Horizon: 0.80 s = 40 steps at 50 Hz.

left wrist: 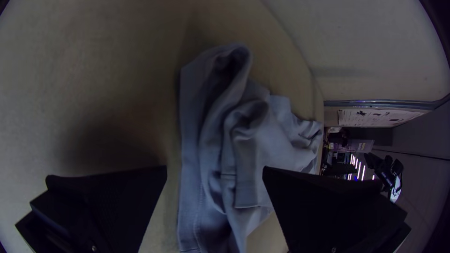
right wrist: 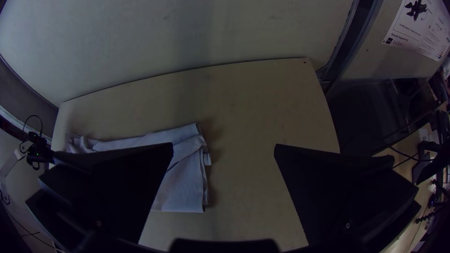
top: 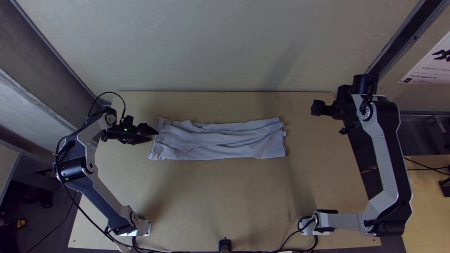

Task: Fold the t-shirt

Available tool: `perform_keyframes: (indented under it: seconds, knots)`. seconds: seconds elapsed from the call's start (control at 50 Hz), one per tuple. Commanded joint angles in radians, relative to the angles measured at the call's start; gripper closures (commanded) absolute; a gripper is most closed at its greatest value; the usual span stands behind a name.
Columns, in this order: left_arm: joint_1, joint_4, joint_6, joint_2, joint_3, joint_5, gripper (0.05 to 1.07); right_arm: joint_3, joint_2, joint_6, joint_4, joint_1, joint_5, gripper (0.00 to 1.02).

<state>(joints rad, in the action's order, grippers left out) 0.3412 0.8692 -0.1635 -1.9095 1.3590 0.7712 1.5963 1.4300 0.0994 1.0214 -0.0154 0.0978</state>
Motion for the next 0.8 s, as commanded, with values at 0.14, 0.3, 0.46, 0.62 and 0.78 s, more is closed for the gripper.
perform_keyframes:
  seconds: [0.14,0.3,0.46,0.62,0.78]
  knots:
    - [0.001,0.016,-0.030,-0.033,-0.066,0.043,0.09,-0.056,-0.039,0.002,0.003,0.014,0.005,0.03]
    - [-0.050,0.010,-0.011,-0.036,-0.109,0.066,0.09,-0.073,-0.046,0.010,0.003,0.029,0.005,0.03]
    - [-0.134,-0.076,0.078,-0.028,-0.147,0.065,0.09,-0.078,-0.057,0.017,0.002,0.038,0.005,0.03]
    - [-0.245,-0.171,0.188,-0.033,-0.170,0.031,0.09,-0.087,-0.074,0.025,0.002,0.045,0.005,0.03]
    - [-0.341,-0.257,0.300,-0.034,-0.175,-0.069,0.09,-0.110,-0.098,0.031,0.000,0.051,0.005,0.03]
